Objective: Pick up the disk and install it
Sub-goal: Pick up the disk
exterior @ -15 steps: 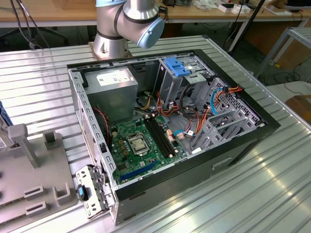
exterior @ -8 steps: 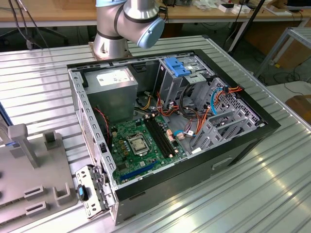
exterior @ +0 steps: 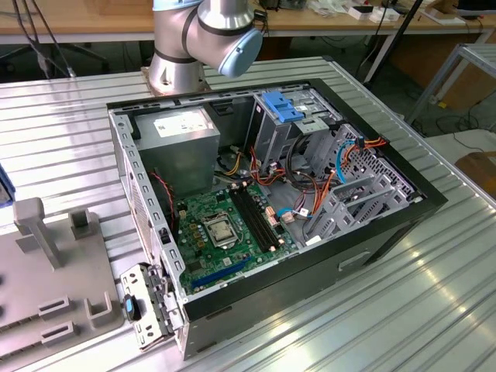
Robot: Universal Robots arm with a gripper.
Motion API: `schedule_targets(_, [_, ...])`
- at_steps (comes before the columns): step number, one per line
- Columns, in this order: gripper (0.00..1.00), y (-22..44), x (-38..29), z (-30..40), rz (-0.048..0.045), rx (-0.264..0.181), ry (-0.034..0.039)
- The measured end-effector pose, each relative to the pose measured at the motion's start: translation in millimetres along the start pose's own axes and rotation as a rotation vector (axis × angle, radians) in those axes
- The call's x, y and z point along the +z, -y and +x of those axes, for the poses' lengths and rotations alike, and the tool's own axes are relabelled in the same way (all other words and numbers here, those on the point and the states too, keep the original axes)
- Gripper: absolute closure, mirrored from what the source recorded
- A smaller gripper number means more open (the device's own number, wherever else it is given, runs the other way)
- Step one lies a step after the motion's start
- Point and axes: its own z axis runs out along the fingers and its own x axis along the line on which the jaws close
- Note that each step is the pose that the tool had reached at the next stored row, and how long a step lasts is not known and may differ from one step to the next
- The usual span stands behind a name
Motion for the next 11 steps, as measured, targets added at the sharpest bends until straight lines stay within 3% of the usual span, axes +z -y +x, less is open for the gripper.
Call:
schedule_targets(8, [0.63,0.4,-42.6,0.6,0.0001,-0.006,0.0001])
schedule_targets(11, [0.63,0.5,-54.9,0.8,0.0002,-0.008,0.0001])
